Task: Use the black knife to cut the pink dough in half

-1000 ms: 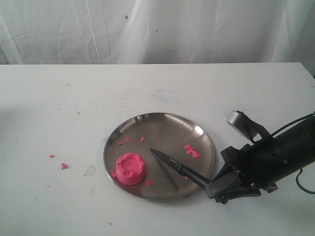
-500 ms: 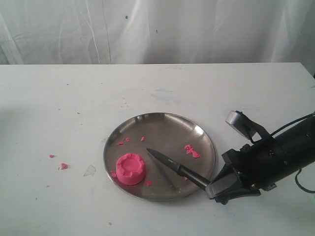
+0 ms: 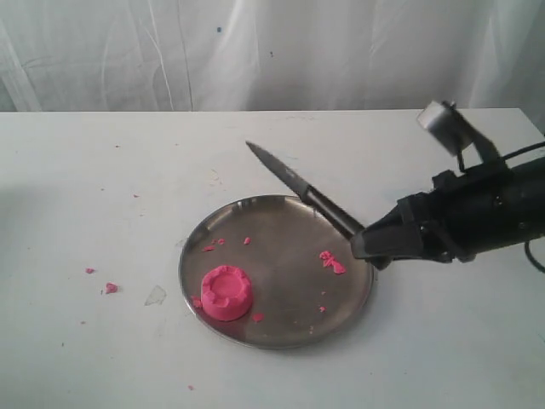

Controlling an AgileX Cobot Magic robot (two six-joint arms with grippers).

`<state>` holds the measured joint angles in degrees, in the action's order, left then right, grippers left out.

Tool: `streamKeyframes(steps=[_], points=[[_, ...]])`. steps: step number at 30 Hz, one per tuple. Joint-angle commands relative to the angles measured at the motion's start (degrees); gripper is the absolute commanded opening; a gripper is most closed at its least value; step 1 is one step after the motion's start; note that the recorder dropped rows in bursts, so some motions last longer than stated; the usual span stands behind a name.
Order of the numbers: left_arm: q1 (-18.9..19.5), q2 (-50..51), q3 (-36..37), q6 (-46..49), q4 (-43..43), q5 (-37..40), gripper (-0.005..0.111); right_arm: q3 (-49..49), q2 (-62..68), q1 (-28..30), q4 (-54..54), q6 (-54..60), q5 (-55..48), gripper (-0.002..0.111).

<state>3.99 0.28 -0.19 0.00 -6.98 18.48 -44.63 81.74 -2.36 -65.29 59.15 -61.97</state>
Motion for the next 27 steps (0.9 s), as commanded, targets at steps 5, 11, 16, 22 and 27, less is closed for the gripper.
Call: streamKeyframes(steps=[5, 11, 16, 22, 27], points=[[0.01, -0.28, 0.19, 0.00, -0.03, 0.42, 0.000, 1.17, -21.55, 0.12, 1.06, 3.52, 2.60, 0.000], [0.01, -0.28, 0.19, 0.00, -0.03, 0.42, 0.000, 4.41, -29.98, 0.12, 4.04, 1.71, 10.60, 0.000], [0.01, -0.28, 0.19, 0.00, -0.03, 0.42, 0.000, 5.07, -30.98, 0.12, 4.06, 0.56, 11.86, 0.000], [0.01, -0.28, 0.19, 0.44, -0.03, 0.42, 0.000, 5.07, -30.98, 0.12, 4.06, 0.56, 11.86, 0.000], [0.01, -0.28, 0.19, -0.70, -1.77, -2.82, 0.000, 5.07, -30.98, 0.12, 4.06, -0.40, 11.80, 0.000]])
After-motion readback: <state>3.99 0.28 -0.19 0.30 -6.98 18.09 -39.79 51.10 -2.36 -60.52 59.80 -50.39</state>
